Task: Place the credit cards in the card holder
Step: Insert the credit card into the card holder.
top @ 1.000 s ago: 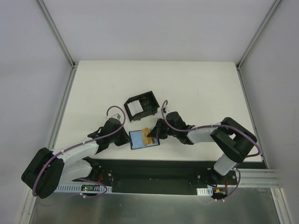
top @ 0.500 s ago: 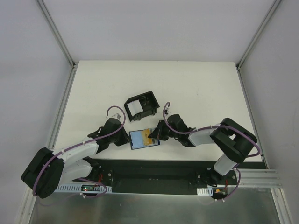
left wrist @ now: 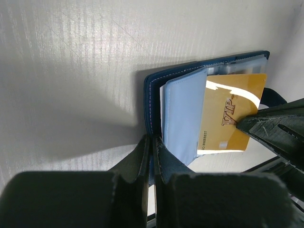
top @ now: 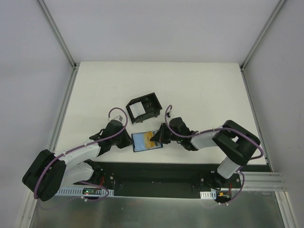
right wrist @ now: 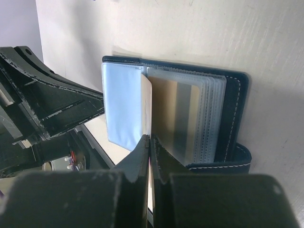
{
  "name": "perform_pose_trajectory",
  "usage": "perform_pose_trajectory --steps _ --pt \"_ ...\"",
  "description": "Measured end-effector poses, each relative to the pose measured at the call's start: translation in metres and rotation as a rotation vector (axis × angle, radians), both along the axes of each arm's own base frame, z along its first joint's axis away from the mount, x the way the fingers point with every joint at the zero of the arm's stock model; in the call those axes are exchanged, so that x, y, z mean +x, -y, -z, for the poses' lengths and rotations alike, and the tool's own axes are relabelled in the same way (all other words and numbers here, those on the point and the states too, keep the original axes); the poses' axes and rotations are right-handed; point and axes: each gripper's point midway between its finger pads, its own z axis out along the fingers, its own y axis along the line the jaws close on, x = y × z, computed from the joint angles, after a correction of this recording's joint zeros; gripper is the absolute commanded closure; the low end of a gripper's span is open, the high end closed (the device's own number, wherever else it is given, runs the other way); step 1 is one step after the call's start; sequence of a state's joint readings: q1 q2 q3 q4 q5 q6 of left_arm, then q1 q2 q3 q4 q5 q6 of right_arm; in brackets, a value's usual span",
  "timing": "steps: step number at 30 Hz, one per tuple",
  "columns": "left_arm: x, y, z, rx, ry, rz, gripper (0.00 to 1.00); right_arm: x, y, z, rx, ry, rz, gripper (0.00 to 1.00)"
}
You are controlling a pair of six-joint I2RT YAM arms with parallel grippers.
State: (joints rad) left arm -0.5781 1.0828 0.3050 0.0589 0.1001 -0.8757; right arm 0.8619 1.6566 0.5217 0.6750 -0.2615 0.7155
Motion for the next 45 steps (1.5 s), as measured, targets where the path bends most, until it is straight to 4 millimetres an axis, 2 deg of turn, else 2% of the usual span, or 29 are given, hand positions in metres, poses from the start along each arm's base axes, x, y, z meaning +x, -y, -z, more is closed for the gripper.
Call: perform_pose_trajectory --steps 15,21,29,45 --pt "0.001 0.0 0.0 -0.004 0.001 -0.002 1.0 0.004 0.011 0.003 -0.01 -0.002 0.028 1.0" --pt "0.001 0.0 0.0 -0.004 0.001 -0.002 1.0 0.002 0.01 0.004 -0.005 -0.01 0.015 1.0" --pt "0.001 0.0 0.0 -0.003 0.001 -0.002 1.0 0.001 -0.002 0.005 0.009 -0.016 -0.017 1.0" --pt "0.001 0.0 0.0 -0.003 0.001 -0.002 1.0 0.008 0.001 0.005 0.007 -0.004 -0.009 1.0"
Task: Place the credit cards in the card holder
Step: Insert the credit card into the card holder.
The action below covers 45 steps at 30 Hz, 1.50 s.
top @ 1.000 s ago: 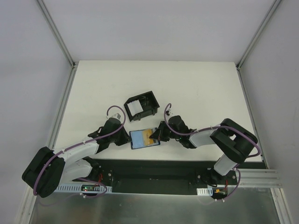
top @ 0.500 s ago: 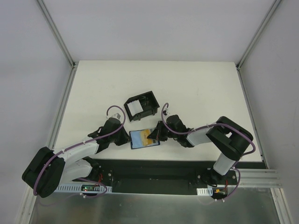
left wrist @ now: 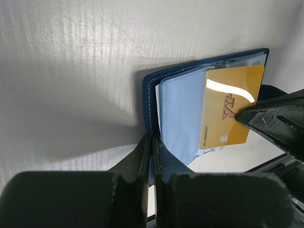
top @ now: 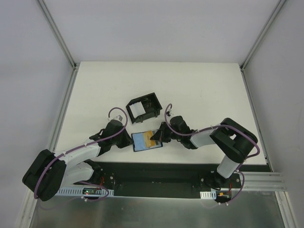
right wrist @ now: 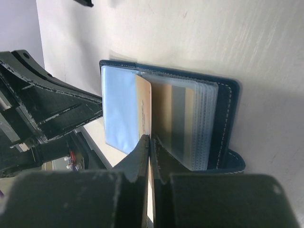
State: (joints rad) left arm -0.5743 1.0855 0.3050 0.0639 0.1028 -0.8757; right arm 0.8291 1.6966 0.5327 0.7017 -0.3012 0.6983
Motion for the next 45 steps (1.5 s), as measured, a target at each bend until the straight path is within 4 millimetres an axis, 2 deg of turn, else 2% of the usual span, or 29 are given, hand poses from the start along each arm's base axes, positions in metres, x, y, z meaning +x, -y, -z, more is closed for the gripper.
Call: perform_pose_trajectory --steps 9,18,32,45 --pt "0.0 0.0 0.0 -0.001 0.001 -0.001 1.0 0.012 0.004 -0.001 -0.007 0.018 0.012 0.99" --pt "0.0 0.0 0.0 0.0 0.0 0.0 1.0 0.004 -0.009 0.0 -0.012 0.028 -0.007 1.0" --pt "0.0 0.0 0.0 -0.001 0.001 -0.001 1.0 0.0 0.002 0.001 -0.015 0.02 0.025 1.0" --pt "0.0 0.0 0.0 -0.001 0.0 -0.001 1.0 -0.004 -0.006 0.002 0.003 -0.019 0.002 1.0"
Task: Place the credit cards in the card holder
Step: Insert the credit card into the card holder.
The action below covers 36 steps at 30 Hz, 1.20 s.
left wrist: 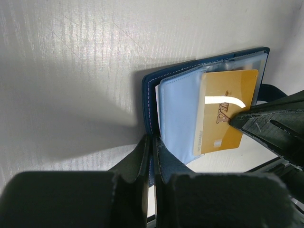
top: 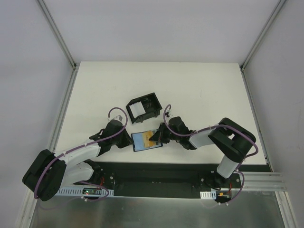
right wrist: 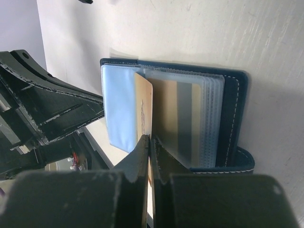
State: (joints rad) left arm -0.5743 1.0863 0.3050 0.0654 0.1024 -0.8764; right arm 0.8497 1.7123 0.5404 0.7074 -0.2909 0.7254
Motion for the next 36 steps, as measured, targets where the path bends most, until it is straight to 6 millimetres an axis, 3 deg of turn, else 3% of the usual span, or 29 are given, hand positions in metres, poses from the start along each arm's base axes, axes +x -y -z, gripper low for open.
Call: perform_pose_trajectory --steps 12,21,28,36 --pt "0.0 0.0 0.0 0.0 0.0 0.0 1.0 -0.001 -0.001 0.0 0.01 -0.021 0.006 1.0" --pt "0.0 0.0 0.0 0.0 0.0 -0.001 1.0 -0.005 -0.017 0.006 0.062 -0.066 -0.004 0.98" --pt "0.0 0.0 0.0 0.0 0.0 -0.001 1.0 -0.007 -0.024 0.005 0.063 -0.064 -0.004 0.89" --pt "0.0 0.0 0.0 0.0 0.001 -0.001 1.0 -0.004 -0.009 -0.003 -0.017 -0.011 0.009 0.71"
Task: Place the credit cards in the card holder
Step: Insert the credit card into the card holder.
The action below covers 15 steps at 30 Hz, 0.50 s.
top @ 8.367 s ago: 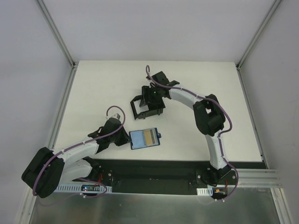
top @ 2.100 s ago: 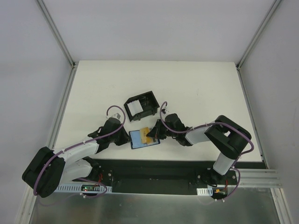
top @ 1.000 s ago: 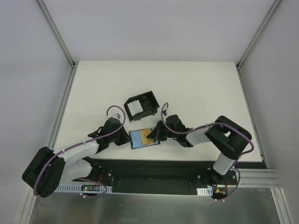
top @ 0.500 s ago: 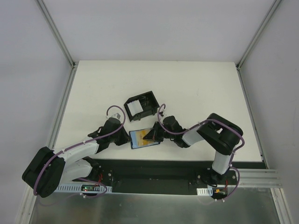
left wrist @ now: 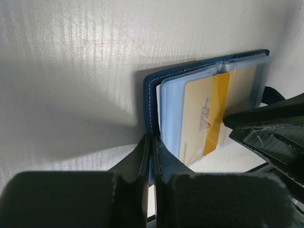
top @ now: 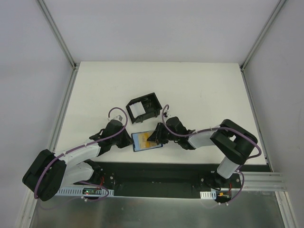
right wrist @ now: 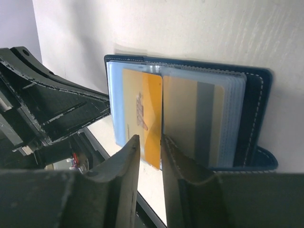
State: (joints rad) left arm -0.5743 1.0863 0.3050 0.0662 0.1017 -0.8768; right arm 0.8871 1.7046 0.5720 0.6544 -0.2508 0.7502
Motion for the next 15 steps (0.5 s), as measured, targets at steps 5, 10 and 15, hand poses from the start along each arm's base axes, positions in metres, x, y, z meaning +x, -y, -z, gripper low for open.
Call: perform_pose_trajectory --steps 5,10,15 --pt "0.0 0.0 0.0 0.0 0.0 0.0 1.0 0.002 0.003 -0.004 -0.043 0.026 -0.017 0.69" --pt "0.0 0.0 0.0 0.0 0.0 0.0 1.0 0.006 -0.003 -0.004 -0.061 0.029 -0.033 0.67" --pt "0.0 0.0 0.0 0.0 0.0 0.0 1.0 0.008 -0.012 -0.001 -0.074 0.026 -0.056 0.67"
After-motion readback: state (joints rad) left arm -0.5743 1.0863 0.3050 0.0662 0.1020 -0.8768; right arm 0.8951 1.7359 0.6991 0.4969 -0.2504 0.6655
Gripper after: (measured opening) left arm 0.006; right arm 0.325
